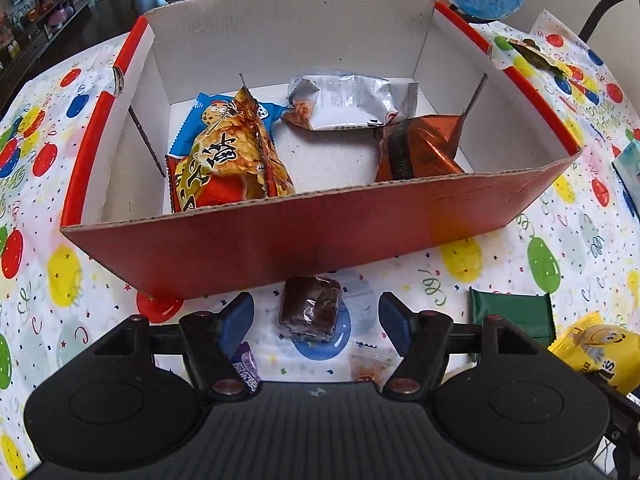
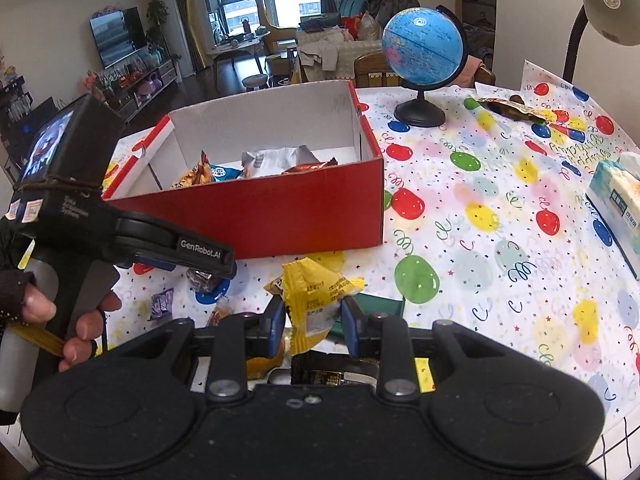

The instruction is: Organize snacks

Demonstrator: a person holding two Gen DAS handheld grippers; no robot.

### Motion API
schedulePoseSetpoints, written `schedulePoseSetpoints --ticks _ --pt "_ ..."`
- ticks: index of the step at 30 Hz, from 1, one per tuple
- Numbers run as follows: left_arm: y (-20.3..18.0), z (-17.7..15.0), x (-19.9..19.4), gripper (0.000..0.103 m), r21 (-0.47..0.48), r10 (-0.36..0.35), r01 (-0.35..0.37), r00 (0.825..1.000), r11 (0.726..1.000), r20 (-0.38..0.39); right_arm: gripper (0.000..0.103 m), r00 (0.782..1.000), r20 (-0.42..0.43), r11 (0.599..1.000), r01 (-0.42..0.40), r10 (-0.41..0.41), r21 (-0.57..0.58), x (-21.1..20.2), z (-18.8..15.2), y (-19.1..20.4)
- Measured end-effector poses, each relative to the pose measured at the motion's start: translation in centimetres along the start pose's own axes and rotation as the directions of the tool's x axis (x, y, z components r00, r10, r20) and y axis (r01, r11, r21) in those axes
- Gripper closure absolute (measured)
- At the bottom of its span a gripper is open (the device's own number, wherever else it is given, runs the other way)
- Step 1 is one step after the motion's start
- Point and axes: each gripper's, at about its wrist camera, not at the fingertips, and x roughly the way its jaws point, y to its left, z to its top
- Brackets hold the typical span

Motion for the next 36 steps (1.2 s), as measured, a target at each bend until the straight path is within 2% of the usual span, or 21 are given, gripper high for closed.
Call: schedulePoseSetpoints --ticks 3,5,9,11,23,30,36 --pt "-0.1 -0.1 0.2 0.046 0.013 0.004 -0.004 1.000 1.000 -0.002 0.075 1.000 -0.005 1.000 0.003 -0.003 0.002 0.2 -0.1 0.0" --pt "0.0 -0.2 0.3 0.050 0.010 0.012 -0.012 1.000 1.000 -0.001 0.075 1.000 -0.007 1.000 0.004 -0.004 0.004 0.2 -0.1 -0.1" --pt "0.4 -0.2 0.2 0.070 -0.012 0.010 -0.011 1.000 1.000 -0.003 0.075 1.000 -0.008 1.000 0.005 -0.005 0.010 0.3 -0.1 -0.2" --pt "0.4 -0.2 0.0 0.072 -0.011 0.010 -0.010 1.000 1.000 0.005 0.075 1.000 -0.007 1.000 0.009 -0.009 0.013 0.3 0.0 -0.3" --pt "0.9 -0.8 -3.3 0.073 -0.046 -0.003 0.004 1.000 0.999 0.020 0.075 0.999 0.032 0.999 0.009 -0.010 0.049 -1.6 0.0 -1.1" --pt "1.1 -1.3 -8.4 0.073 -0.064 -0.032 0.039 0.994 0.997 0.108 0.075 0.997 0.076 0.996 -0.017 0.011 0.083 -3.4 0.4 -1.9" --pt "0.9 -1.1 -12.0 0.073 -0.076 -0.053 0.067 0.984 0.995 0.170 0.075 0.991 0.129 0.996 -0.051 0.042 0.069 -4.8 1.8 -1.9"
